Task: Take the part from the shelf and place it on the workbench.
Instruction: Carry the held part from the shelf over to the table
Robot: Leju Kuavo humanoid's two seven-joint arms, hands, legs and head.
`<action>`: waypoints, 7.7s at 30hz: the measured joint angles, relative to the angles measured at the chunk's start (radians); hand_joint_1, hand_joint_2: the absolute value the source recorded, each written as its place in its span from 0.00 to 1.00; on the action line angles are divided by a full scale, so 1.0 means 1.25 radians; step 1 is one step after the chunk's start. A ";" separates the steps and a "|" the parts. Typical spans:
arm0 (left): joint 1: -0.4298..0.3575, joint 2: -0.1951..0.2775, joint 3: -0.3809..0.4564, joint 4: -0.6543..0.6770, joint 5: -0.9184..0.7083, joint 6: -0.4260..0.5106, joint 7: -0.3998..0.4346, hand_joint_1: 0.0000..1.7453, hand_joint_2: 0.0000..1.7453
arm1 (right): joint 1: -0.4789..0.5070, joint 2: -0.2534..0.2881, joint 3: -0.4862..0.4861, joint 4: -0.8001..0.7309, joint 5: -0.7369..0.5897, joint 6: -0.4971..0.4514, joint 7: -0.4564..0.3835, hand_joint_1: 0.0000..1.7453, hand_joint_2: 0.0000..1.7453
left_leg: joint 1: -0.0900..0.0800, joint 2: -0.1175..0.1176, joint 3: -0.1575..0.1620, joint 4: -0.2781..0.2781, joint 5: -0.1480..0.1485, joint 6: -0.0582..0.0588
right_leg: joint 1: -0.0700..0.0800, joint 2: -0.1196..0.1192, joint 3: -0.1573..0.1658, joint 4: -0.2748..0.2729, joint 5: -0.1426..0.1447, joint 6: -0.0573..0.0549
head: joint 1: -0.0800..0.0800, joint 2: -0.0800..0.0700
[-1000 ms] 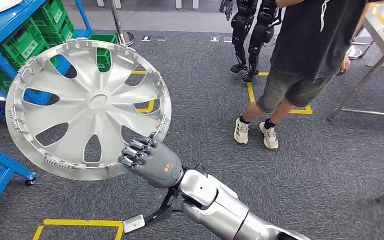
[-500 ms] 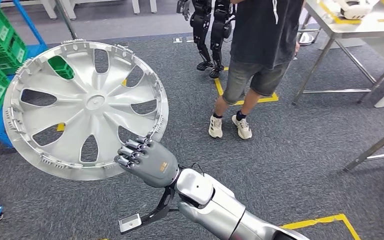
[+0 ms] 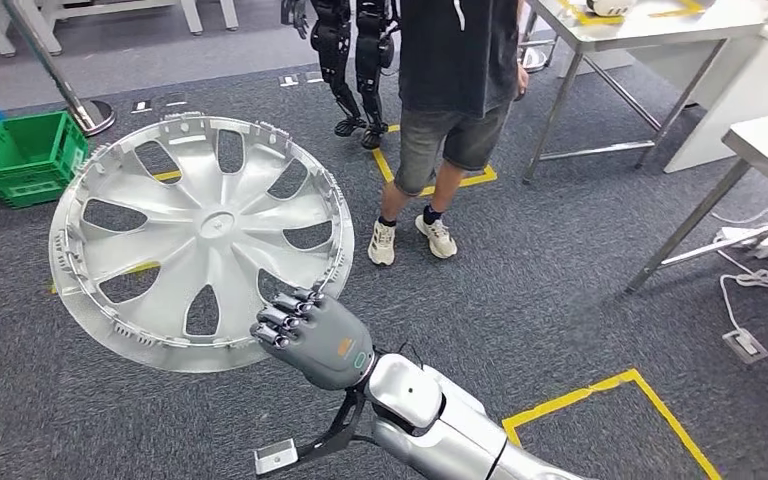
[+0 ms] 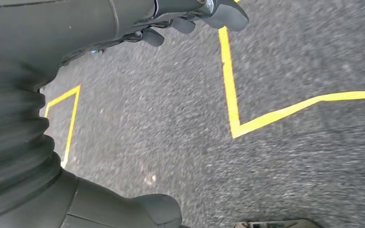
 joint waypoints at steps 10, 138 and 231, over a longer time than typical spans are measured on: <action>-0.002 0.000 0.000 -0.002 0.004 0.003 -0.039 0.00 1.00 | 0.015 -0.012 -0.012 -0.021 0.000 0.000 0.003 1.00 1.00 | 0.012 -0.071 -0.085 0.205 -0.097 -0.033 | -0.013 0.079 0.002 -0.024 0.019 -0.021 | -0.005 0.000; -0.004 0.007 0.007 -0.002 -0.012 -0.015 -0.002 0.00 1.00 | -0.052 0.028 -0.022 -0.012 -0.061 -0.025 -0.005 1.00 1.00 | 0.023 -0.124 -0.028 0.031 0.012 -0.036 | -0.017 0.133 -0.016 0.001 0.019 -0.010 | -0.014 0.000; -0.002 0.008 0.027 0.002 -0.007 -0.014 0.007 0.00 1.00 | -0.048 0.032 -0.034 0.007 -0.134 -0.039 -0.068 1.00 1.00 | 0.006 -0.030 -0.072 0.024 0.051 -0.027 | -0.006 0.000 0.086 0.002 -0.074 -0.018 | -0.036 0.000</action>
